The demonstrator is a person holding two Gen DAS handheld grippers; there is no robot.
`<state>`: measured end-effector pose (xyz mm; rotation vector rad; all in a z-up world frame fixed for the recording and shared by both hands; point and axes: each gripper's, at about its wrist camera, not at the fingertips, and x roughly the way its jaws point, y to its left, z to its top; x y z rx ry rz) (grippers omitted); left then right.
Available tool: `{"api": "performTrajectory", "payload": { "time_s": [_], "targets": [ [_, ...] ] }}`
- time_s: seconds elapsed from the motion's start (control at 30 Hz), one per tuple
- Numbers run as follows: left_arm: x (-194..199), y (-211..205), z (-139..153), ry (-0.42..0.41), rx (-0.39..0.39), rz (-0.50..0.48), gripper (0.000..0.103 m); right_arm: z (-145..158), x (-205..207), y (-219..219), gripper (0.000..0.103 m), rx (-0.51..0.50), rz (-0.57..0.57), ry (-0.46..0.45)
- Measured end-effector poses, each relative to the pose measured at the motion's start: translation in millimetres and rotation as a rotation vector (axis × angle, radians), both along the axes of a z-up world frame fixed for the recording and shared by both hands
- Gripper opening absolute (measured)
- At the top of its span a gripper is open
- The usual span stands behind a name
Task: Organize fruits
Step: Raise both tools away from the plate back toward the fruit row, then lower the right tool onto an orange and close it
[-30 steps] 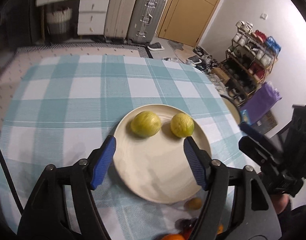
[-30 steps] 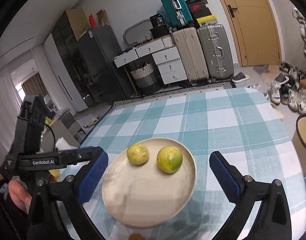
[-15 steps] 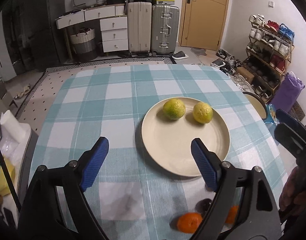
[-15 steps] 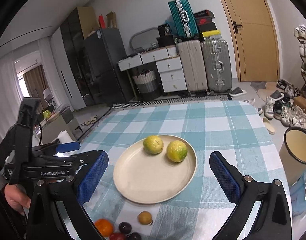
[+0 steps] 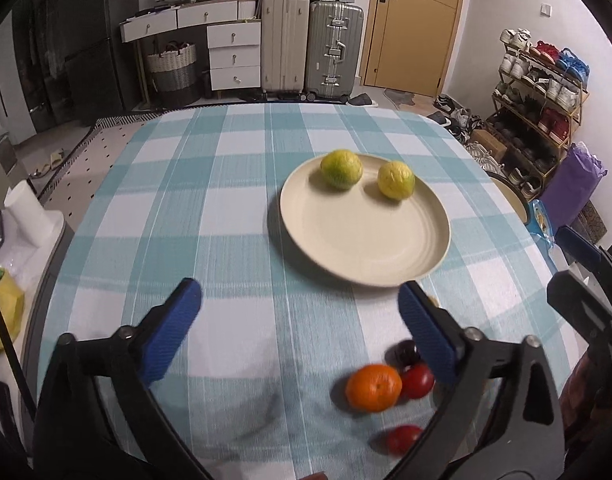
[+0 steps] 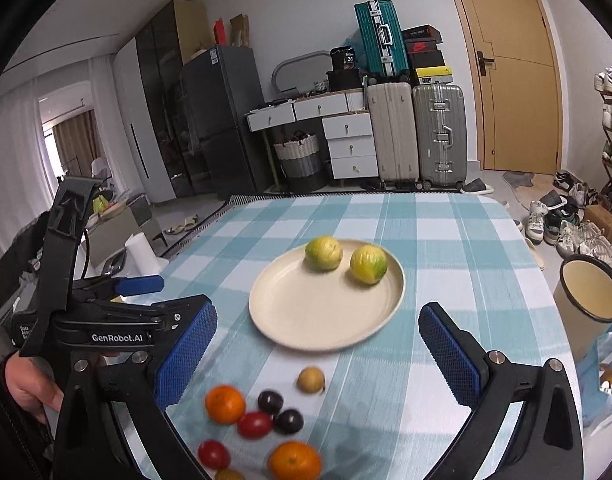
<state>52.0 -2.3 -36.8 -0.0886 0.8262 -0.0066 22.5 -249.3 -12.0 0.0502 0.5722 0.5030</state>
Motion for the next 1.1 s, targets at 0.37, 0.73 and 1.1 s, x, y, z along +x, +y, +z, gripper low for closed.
{"api": "performTrajectory", "payload": {
  "time_s": [0.37,0.73,1.1],
  "targets": [
    [-30.6,1.4,-30.4,0.053,-0.030,-0.007,0.102,-25.1,-36.3,-4.5,0.103,-0.014,0.026,0.071],
    [-38.9,9.0,-48.4,0.102,-0.064,-0.019,0.102,-60.4,-45.1,-3.9,0.103,-0.027,0.043,0.177],
    [-37.7,10.1,-59.2,0.131,-0.078,-0.028,0.102,-83.7,-47.7,2.1,0.095,-0.046,0.073,0.245]
  ]
}}
